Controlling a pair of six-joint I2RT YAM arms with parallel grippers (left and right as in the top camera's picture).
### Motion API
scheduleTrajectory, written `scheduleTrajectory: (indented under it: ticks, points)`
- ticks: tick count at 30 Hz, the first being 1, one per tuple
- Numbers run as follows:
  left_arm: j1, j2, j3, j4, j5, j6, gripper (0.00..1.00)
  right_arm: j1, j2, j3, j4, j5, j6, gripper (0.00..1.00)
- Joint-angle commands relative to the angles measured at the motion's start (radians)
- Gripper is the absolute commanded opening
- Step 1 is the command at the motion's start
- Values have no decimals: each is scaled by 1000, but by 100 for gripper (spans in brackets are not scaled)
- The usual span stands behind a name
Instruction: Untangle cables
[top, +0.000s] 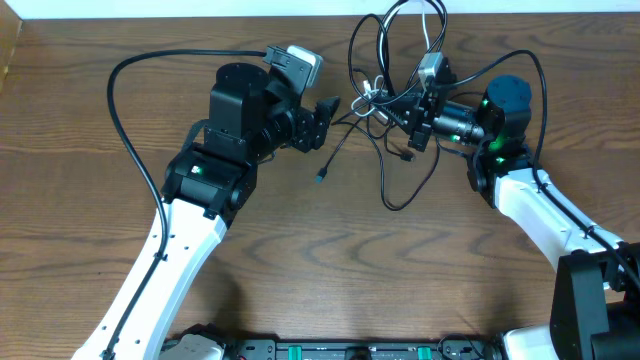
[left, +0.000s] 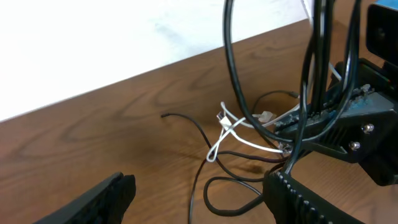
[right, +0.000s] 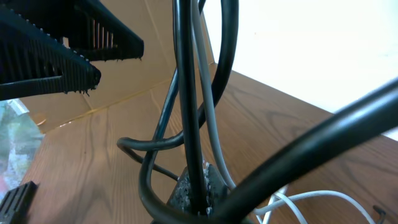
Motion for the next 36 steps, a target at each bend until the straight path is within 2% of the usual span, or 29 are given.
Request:
scheduleTrajectory:
  ticks: [1, 5, 8, 20, 23, 29, 36]
  points:
    - [-1, -3, 13, 14, 21, 77, 72, -2, -4, 4, 2, -27, 6, 1]
    - [0, -3, 13, 35, 21, 139, 71, -2, -4, 4, -3, -27, 6, 1]
    - [0, -3, 13, 43, 17, 309, 71, -2, -4, 4, -40, -27, -6, 1]
    - [0, -3, 13, 45, 17, 737, 71, 68, -3, 4, -141, -19, -108, 1]
    - [0, -3, 13, 52, -7, 764, 72, 82, -3, 4, -209, 0, -151, 1]
    - [0, -3, 13, 56, -67, 765, 83, 83, -3, 3, -245, -1, -156, 1]
    - [0, -3, 13, 61, -60, 765, 84, 92, -3, 3, -246, -127, -216, 1]
